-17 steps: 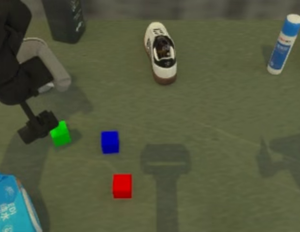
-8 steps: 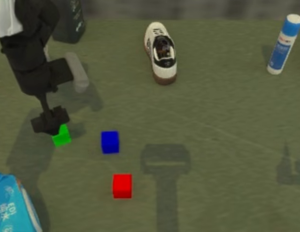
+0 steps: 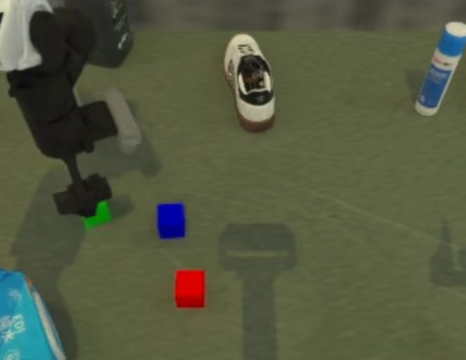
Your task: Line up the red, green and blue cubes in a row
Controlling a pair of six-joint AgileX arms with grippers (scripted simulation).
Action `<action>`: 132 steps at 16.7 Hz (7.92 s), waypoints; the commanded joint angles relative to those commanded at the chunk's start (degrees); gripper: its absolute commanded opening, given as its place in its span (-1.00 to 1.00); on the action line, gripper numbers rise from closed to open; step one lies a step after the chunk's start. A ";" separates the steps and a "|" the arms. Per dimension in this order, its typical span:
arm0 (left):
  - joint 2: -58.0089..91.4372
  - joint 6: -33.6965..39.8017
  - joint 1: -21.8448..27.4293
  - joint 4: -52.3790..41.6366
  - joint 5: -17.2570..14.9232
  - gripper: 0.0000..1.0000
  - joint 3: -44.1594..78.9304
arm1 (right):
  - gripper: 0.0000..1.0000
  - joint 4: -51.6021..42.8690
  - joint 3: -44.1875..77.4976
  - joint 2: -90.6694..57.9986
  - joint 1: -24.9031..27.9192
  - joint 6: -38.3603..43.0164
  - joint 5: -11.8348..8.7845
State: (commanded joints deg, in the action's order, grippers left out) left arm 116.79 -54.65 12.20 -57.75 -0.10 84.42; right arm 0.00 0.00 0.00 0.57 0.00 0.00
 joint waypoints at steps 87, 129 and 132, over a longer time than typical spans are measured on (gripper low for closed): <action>1.79 12.52 36.30 6.73 -0.43 0.36 -4.42 | 1.00 0.00 0.00 0.00 0.00 0.00 0.00; 1.72 67.09 22.06 -7.32 -0.32 1.00 7.18 | 1.00 0.00 0.00 0.00 0.00 0.00 0.00; 1.93 79.16 18.82 -6.75 -0.19 1.00 7.35 | 1.00 0.00 0.00 0.00 0.00 0.00 0.00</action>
State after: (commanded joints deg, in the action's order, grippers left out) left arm 118.73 24.52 31.02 -64.50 -0.29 91.77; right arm 0.00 0.00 0.00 0.57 0.00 0.00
